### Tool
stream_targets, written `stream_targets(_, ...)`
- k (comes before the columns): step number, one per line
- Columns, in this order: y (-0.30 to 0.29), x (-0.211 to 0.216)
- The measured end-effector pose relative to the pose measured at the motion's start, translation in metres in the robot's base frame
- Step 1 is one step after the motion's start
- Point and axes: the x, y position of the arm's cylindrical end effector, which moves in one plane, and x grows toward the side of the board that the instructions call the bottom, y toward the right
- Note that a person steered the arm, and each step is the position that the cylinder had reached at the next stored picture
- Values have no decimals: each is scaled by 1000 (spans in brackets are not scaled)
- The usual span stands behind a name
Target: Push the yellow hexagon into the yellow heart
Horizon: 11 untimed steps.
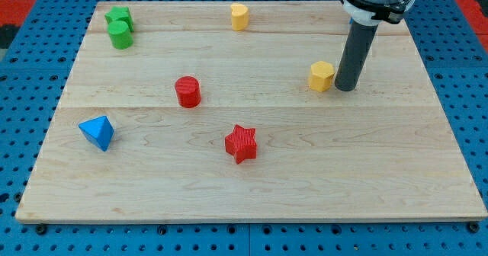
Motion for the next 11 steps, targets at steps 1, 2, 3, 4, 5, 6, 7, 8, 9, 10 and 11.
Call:
stream_targets(1,-11,-3)
stream_targets(2,-21,-3)
stream_targets(3,-21,-3)
stream_targets(4,-42,-4)
stream_targets(5,-70,-9)
stream_targets(6,-98,-15)
stream_targets(7,-116,-21)
stream_targets(8,-117,-27)
stream_targets(9,-117,-37)
stream_targets(10,-117,-53)
stream_targets(11,-117,-71)
